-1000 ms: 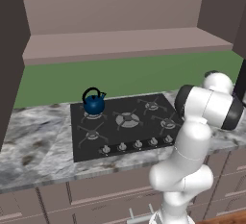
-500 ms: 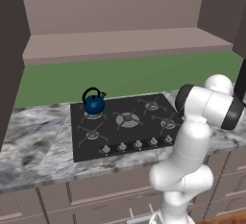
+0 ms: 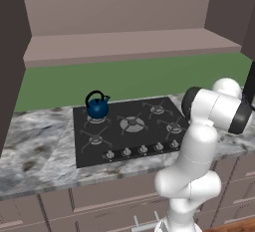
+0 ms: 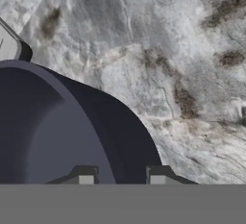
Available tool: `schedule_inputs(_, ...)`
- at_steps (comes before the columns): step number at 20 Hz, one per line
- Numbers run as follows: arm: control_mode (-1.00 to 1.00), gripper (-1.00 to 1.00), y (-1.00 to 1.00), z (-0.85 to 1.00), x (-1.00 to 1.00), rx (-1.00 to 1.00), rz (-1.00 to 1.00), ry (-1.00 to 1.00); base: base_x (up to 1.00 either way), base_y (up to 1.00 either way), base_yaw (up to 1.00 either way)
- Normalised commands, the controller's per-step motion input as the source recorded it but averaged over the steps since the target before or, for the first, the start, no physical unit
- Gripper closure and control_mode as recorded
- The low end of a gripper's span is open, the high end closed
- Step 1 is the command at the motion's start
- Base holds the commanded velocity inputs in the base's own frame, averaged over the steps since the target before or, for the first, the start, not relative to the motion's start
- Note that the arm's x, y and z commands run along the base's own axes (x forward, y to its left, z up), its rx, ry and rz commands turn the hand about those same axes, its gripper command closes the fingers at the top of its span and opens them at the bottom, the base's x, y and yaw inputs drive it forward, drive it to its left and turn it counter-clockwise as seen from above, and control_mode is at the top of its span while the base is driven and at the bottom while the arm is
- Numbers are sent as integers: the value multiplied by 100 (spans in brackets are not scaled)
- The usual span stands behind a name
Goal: Pick the kettle from the cabinet and place it on a stove burner. Then pick the pot from the counter and place it on another stove burner. Finally, turn both burners on.
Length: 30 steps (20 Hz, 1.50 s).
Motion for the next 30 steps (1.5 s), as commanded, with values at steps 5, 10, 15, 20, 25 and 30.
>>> schedule_inputs(5, -100, 100, 0, 0, 0, 0, 0, 0, 0, 0, 0)
schedule_inputs(10, -100, 100, 4, 3, -1, 0, -3, -2, 0, 0, 0)
schedule_inputs(15, -100, 100, 7, 16, -12, -4, -7, -5, 0, 0, 0)
schedule_inputs(20, -100, 100, 12, 20, -9, -4, -5, -3, 0, 0, 0)
schedule_inputs(25, -100, 100, 27, 20, 0, -1, 0, 0, 0, 0, 0)
schedule_inputs(30, -100, 100, 41, 14, 0, -1, 0, 0, 0, 0, 0)
